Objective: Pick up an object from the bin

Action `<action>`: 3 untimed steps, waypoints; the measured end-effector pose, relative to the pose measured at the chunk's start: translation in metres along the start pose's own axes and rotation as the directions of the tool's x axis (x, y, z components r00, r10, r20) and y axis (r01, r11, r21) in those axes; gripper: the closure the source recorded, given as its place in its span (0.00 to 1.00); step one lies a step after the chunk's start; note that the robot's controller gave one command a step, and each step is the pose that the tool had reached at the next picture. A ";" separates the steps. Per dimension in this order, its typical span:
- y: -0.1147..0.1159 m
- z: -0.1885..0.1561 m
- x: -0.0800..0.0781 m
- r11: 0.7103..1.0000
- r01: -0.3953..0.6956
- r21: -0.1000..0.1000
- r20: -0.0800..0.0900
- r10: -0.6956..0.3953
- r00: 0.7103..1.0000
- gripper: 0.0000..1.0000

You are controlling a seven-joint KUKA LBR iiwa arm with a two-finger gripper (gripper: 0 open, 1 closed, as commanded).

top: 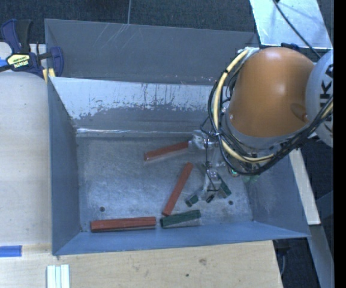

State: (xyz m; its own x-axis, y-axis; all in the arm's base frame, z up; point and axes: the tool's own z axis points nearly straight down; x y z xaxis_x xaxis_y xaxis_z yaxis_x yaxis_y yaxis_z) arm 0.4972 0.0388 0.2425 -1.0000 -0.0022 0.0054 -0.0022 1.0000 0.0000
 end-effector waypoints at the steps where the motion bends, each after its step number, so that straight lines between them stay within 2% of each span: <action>1: -0.082 0.084 -0.010 0.997 0.072 0.003 0.000 -0.072 0.997 0.00; 2: -0.093 0.176 -0.053 0.989 0.146 0.000 0.005 -0.146 0.989 0.00; 3: -0.093 0.171 -0.055 0.990 0.144 0.001 0.010 -0.144 0.990 1.00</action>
Offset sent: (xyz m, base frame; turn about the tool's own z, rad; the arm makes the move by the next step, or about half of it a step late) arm 0.0103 -0.0766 -0.0801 -0.0793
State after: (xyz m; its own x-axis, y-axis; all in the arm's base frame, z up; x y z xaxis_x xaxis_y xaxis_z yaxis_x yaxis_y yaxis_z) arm 0.5511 -0.0539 0.0708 -0.9892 -0.1463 -0.0049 -0.1463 0.9892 -0.0007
